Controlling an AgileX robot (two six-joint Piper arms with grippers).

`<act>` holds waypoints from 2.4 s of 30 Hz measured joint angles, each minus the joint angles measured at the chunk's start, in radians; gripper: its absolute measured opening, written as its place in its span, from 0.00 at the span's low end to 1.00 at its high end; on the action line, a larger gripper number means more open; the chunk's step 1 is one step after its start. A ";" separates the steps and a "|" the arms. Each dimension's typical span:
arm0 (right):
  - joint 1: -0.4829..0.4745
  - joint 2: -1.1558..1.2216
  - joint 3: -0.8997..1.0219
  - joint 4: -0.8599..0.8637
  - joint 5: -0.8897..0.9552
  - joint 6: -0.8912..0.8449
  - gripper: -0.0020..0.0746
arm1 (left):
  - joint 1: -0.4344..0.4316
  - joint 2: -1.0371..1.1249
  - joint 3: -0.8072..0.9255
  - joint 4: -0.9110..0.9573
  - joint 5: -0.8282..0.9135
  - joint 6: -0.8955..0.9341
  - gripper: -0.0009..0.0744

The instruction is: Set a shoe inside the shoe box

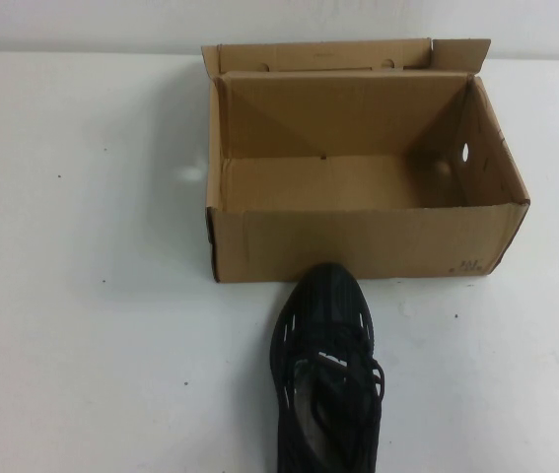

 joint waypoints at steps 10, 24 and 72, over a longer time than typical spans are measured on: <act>0.000 -0.002 -0.010 0.004 -0.306 0.117 0.00 | 0.000 0.000 0.000 -0.009 -0.182 -0.086 0.01; 0.000 0.113 -0.545 -0.106 0.298 0.465 0.00 | 0.000 0.045 -0.383 -0.011 0.207 -0.104 0.01; 0.470 1.233 -0.954 0.371 1.323 -0.724 0.36 | -0.007 0.236 -0.433 -0.109 1.381 -0.111 0.01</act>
